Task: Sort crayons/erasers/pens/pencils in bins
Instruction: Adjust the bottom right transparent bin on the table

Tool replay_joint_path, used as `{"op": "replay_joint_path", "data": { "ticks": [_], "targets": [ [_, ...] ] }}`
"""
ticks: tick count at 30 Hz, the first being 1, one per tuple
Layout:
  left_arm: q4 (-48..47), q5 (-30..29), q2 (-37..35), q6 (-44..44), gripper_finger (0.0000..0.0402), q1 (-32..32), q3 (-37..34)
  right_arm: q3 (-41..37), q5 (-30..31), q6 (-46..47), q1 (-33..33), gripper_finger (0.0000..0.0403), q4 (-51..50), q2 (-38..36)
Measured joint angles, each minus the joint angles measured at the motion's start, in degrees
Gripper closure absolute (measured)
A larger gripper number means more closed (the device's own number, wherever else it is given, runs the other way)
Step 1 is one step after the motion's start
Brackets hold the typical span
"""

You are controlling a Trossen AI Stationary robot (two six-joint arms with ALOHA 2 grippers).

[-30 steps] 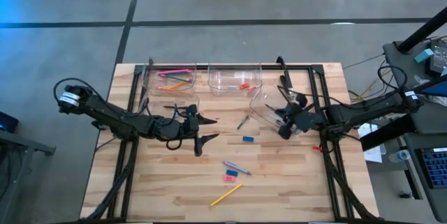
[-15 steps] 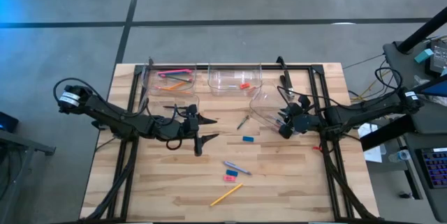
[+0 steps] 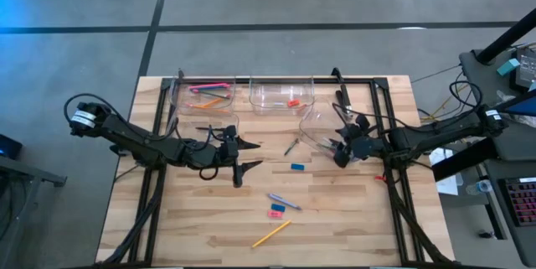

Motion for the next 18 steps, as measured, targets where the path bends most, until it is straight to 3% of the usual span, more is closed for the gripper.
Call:
{"op": "replay_joint_path", "data": {
  "ticks": [14,18],
  "targets": [
    [-0.2,0.0,0.0,-0.2,0.0183,0.0,0.0,0.0,-13.5,-3.8,0.2,0.0245,3.2,0.6],
    [-0.2,0.0,0.0,-0.4,0.0183,0.0,0.0,0.0,-14.9,-3.6,0.2,0.0256,1.4,0.9]
  ]
}}
